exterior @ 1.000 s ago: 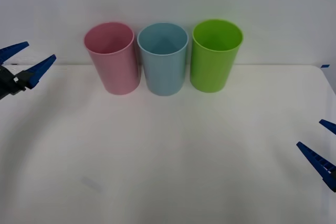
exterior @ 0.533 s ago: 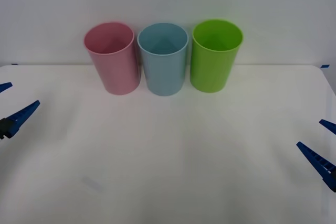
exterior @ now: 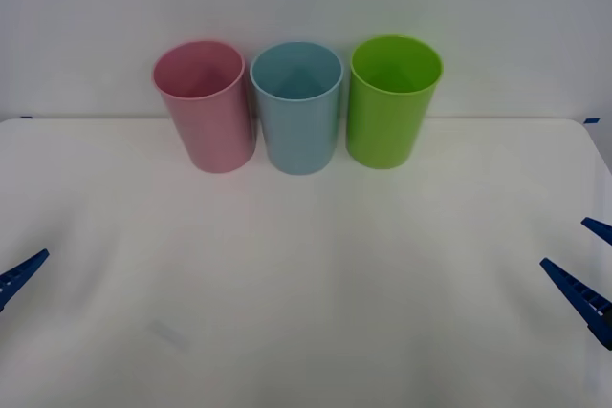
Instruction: Grasp the object on the table and drop it into the matching bin: aluminum can to the light blue bin, PET bottle to the pink bin.
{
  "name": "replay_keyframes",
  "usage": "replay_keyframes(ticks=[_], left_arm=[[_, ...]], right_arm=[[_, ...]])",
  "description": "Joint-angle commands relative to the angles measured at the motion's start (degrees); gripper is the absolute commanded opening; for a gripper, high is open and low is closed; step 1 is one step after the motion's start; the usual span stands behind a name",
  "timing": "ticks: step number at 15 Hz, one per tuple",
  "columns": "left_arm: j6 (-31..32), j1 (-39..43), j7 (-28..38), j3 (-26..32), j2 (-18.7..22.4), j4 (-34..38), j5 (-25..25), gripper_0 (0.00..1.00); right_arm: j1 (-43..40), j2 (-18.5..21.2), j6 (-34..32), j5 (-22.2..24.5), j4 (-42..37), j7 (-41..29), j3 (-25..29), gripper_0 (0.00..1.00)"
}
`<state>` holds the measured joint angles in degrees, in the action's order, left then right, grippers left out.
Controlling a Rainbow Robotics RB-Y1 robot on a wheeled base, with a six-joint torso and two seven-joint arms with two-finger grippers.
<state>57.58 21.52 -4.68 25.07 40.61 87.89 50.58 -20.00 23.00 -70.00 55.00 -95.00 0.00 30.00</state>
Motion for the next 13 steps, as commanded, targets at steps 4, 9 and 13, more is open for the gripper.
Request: replay_keyframes(ticks=[4, 9, 13], left_arm=[[1.13, 5.11, -1.48, -0.82, 0.00, 0.00, -0.74, 1.00], [1.84, 4.76, -1.04, -2.84, 0.00, 0.00, -1.01, 1.00], [1.84, 4.76, -1.04, -2.84, 0.00, 0.00, -1.01, 1.00]], right_arm=[[0.00, 0.00, 0.00, 0.00, 0.00, 0.00, 0.00, 1.00], [0.00, 0.00, 0.00, 0.00, 0.00, 0.00, 0.00, 1.00], [0.00, 0.00, 0.00, 0.00, 0.00, 0.00, 0.00, 1.00]])
